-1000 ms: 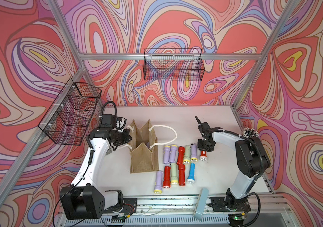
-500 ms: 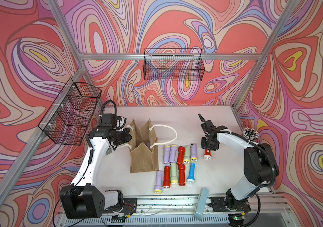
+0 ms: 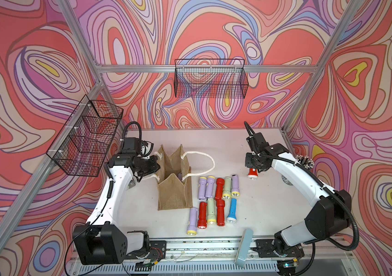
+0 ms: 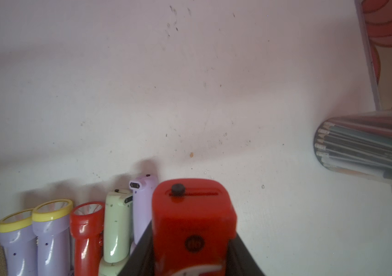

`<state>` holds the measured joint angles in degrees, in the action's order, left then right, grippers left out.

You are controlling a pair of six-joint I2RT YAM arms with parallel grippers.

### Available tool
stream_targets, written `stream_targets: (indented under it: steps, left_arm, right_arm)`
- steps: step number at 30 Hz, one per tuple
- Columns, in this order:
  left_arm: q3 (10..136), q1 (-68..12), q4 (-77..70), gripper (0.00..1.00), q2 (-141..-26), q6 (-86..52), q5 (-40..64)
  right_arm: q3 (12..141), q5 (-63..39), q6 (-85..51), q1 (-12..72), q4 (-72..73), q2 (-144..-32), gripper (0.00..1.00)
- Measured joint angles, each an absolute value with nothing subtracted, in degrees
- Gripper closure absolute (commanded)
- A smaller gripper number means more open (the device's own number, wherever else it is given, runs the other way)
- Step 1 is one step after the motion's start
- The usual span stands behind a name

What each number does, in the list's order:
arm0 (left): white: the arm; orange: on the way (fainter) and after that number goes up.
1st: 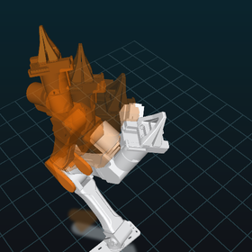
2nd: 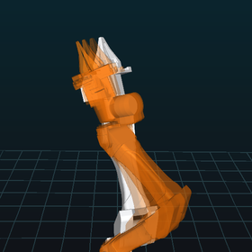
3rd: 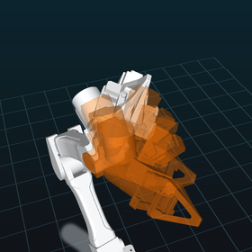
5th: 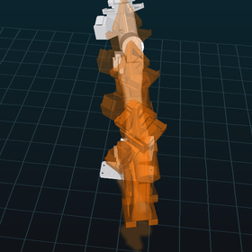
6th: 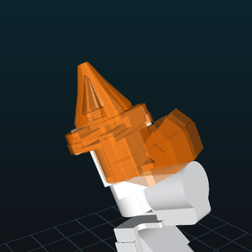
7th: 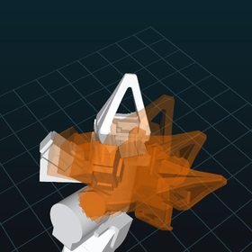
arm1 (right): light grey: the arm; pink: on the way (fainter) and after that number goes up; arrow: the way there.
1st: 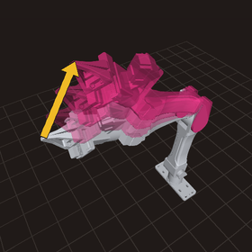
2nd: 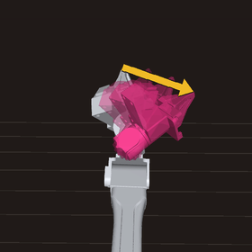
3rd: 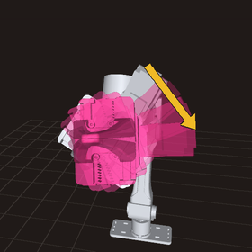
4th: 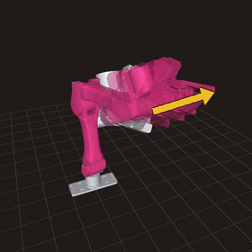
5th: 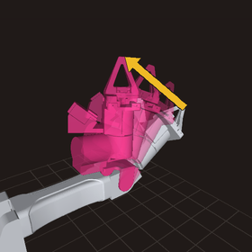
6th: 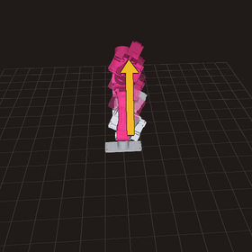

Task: Put the flashlights into the tote bags
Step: Pick up the flashlight from the center of the board, then place the flashlight in the canvas bag.

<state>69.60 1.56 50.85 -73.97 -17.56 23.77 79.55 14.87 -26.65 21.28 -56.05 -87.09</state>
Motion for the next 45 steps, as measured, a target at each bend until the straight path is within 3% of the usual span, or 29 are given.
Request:
stream_targets:
  steps: [13,24,45]
  left_arm:
    - [69.63,1.52,50.83,1.00,-74.00,-17.58,23.81]
    - [69.54,1.43,50.70,1.00,-74.00,-17.58,24.10]
    - [68.75,1.43,49.63,1.00,-73.89,-17.58,26.02]
  right_arm:
    - [97.76,18.26,-26.46,30.92,-55.83,-87.85,0.91]
    - [108.62,12.58,-26.09,37.63,-45.98,-95.98,0.93]
    - [111.09,-4.12,-26.72,48.86,-28.69,-111.68,0.96]
